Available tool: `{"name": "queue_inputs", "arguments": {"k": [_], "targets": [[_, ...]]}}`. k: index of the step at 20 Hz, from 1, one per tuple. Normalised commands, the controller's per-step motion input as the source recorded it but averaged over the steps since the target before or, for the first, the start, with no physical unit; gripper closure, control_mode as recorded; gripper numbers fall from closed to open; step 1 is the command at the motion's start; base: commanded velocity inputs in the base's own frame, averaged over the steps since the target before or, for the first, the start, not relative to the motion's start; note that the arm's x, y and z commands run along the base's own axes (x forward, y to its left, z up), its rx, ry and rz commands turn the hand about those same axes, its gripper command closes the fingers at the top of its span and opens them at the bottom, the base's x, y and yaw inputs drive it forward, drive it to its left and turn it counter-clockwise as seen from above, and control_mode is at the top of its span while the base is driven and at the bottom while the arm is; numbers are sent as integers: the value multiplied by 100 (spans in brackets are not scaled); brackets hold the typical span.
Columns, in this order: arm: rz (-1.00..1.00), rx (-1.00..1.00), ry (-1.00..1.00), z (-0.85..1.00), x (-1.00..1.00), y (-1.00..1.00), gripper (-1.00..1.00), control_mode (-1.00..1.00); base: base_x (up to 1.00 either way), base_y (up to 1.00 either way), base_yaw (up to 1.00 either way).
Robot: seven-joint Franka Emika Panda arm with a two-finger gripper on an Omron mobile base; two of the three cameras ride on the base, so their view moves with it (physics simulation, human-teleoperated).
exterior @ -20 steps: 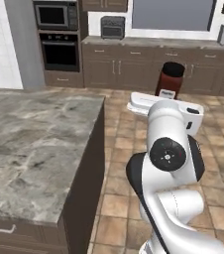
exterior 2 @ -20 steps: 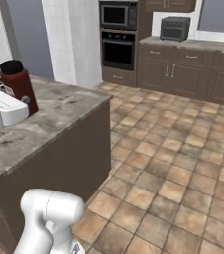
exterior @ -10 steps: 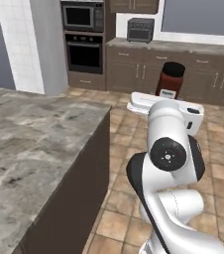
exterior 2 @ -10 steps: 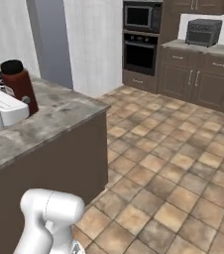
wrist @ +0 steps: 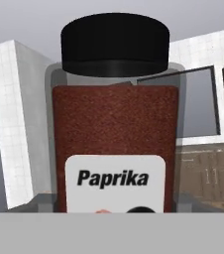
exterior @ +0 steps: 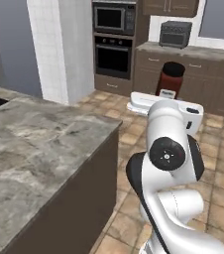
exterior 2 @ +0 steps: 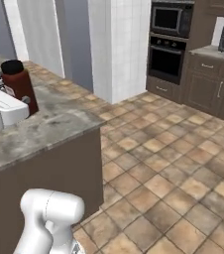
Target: Collect the paprika, ketchup, and shaker from the cabinet and place them next to the stove.
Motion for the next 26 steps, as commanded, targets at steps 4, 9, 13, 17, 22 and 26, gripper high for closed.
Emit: {"name": "queue_inputs", "arguments": {"k": [4,9,13,17,22,26], "targets": [[0,0,0,0,0,0,100,100,57,-64,38],[0,0,0,0,0,0,100,100,47,-65,40],[0,0,0,0,0,0,100,100,40,-61,43],[0,0,0,0,0,0,100,100,38,-60,44],[0,0,0,0,0,0,100,100,37,-62,44],[0,0,0,0,0,0,100,100,37,-63,43]]}}
